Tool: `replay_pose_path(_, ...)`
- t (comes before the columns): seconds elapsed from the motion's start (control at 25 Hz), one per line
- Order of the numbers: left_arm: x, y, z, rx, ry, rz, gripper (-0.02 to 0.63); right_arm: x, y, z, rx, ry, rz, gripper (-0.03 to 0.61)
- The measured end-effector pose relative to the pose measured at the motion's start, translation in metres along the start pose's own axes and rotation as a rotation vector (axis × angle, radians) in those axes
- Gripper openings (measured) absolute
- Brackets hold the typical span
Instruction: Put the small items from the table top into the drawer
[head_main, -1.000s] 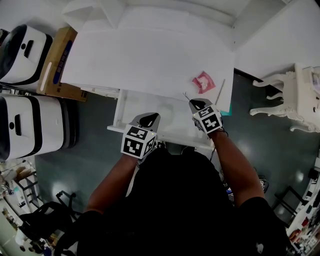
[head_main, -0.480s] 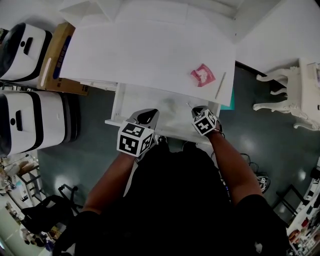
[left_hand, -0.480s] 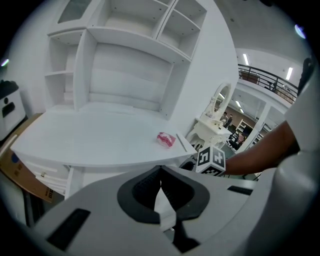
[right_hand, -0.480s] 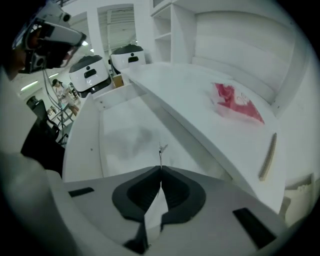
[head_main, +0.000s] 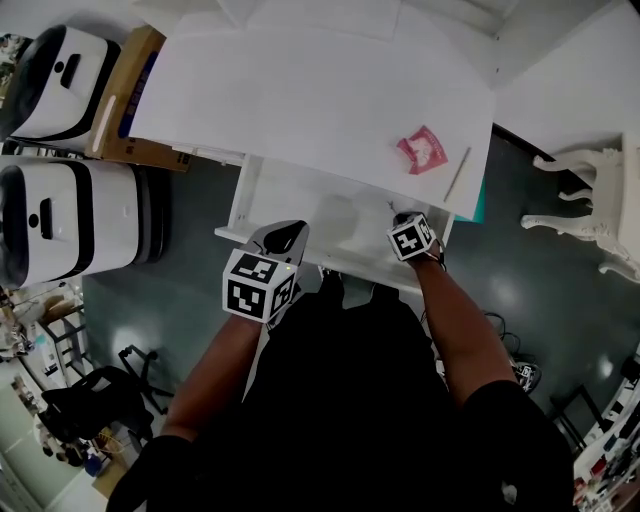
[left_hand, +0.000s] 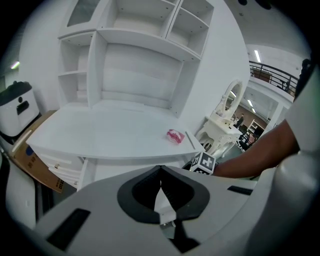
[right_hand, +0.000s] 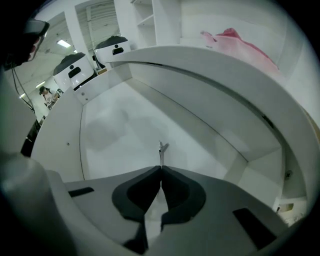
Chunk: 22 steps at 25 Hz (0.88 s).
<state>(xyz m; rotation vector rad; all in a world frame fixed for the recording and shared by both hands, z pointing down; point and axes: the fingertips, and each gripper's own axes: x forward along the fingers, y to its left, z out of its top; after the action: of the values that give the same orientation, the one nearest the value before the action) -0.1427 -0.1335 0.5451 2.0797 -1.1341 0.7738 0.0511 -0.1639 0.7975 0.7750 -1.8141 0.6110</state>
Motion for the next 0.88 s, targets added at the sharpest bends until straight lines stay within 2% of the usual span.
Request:
replay_pose_path(0.48,0.003,-0.002,0.001,0.001,-0.012,-0.005,0.011,-0.008,0.003,0.005,0.032,-0.028,0.012,0.035)
replay_pose_path(0.68,0.011,-0.009,0.013,0.033,-0.031,-0.043,0.011,-0.039,-0.001,0.018,0.084,-0.109,-0.006,0.035)
replay_pose_path(0.88,0.02,-0.025,0.023,0.076,-0.043,-0.091,0.011,-0.09,-0.005,0.038,0.179,-0.239,-0.006,0.035)
